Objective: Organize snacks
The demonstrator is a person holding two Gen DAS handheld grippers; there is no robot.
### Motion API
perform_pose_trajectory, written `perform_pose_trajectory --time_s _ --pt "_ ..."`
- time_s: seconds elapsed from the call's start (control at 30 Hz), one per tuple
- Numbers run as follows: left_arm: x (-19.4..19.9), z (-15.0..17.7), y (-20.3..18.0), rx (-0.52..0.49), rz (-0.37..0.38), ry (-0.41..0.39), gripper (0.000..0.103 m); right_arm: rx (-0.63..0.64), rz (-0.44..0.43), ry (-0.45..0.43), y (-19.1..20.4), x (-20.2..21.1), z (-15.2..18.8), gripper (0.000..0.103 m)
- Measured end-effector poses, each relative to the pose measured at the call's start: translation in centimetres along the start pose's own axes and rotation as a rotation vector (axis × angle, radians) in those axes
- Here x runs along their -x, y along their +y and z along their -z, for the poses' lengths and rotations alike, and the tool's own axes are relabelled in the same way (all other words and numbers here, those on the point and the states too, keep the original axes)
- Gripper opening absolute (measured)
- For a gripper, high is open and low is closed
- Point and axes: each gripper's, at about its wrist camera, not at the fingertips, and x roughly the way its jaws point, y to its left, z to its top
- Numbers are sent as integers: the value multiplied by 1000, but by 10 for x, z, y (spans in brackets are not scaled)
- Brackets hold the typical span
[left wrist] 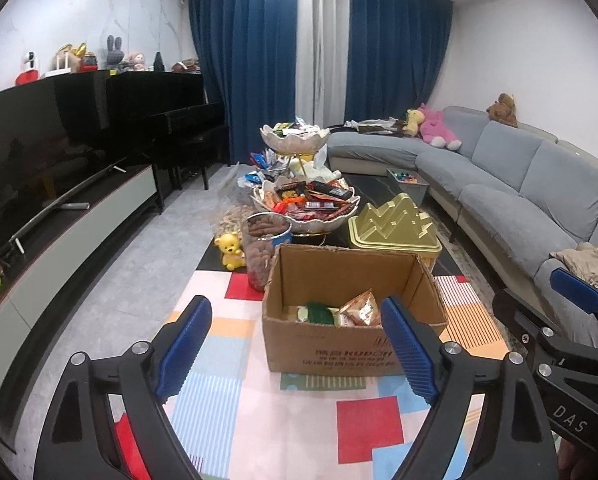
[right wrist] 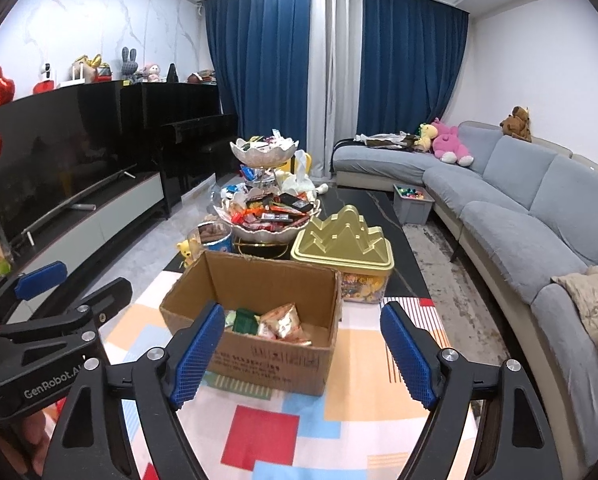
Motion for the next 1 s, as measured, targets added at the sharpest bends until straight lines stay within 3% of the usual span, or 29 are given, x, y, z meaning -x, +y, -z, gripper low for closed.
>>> perform_pose_trajectory --time_s 0.3,1.0 --pt "30 20 4 19 -8 -7 98 -5 8 -30 0 31 16 81" --pt "84 88 -2 3 -7 13 98 -15 23 -1 -4 96 76 81"
